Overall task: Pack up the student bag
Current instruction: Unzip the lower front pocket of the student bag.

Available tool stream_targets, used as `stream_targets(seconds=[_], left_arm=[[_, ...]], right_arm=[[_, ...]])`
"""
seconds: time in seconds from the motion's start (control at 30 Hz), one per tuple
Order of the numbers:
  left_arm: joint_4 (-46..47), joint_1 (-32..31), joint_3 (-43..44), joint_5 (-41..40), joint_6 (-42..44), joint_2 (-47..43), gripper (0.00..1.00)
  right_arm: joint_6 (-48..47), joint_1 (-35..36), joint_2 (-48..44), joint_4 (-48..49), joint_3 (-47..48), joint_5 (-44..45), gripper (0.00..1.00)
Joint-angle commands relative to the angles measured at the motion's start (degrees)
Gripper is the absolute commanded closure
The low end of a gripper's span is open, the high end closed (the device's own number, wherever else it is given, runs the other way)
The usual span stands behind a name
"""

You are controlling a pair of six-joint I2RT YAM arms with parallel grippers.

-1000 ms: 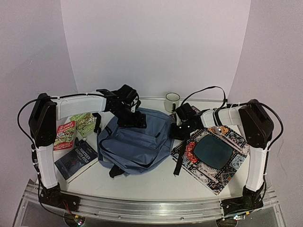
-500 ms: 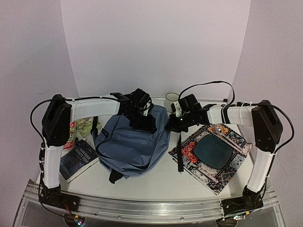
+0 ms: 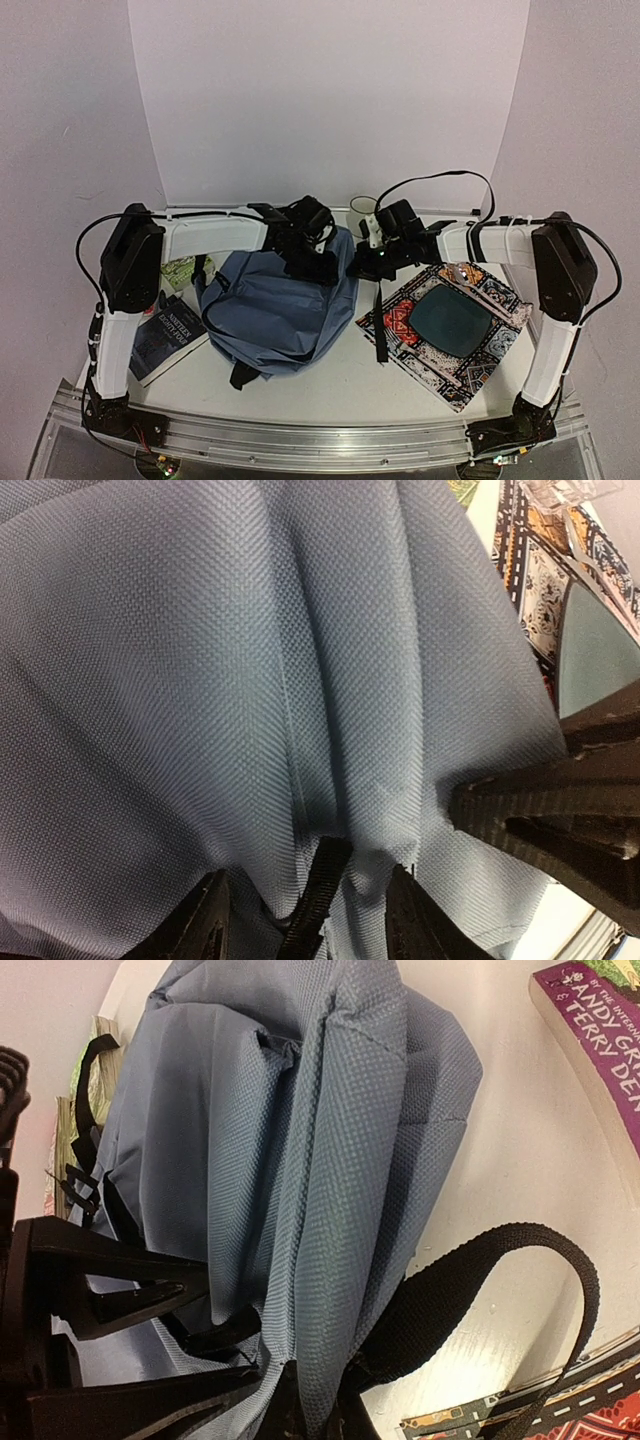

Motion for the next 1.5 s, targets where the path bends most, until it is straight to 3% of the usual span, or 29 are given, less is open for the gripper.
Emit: stream_targets(seconds=[0.0, 0.1, 0.3, 0.5, 0.9, 1.23, 1.47], left_arm=[[1.0, -0.6, 1.0, -6.7, 1.0, 0.1, 0.51], [0.8, -0.6, 0.6, -9.3, 2.2, 0.0, 0.57], [0.6, -0.6, 0.0, -10.3, 2.9, -2.0, 0.83], [0.6, -0.5, -0.8, -8.9, 1.5, -5.7, 1.0], [1.3, 4.7, -9.8, -4.7, -3.5, -12.2, 1.0], [12.0, 6.8, -15.2, 12.2, -8.7, -11.6, 0.95], [12.7, 7.0, -15.5, 12.1, -8.6, -10.7, 0.92]], right_arm=[[-0.1, 1.1, -3.4, 3.6, 1.6, -3.4, 1.0], [-0.2, 1.1, -3.5, 3.6, 1.7, -3.5, 1.0], [-0.6, 1.1, -4.4, 3.4, 1.1, -2.7, 1.0], [-1.0, 1.1, -4.6, 3.1, 0.2, -2.2, 1.0], [-2.7, 0.0, -4.6, 2.2, -1.2, -0.2, 1.0], [-4.5, -0.1, -1.1, 1.9, 2.5, -5.8, 1.0], [-4.9, -0.1, -0.8, 1.8, 3.2, -6.0, 1.0]])
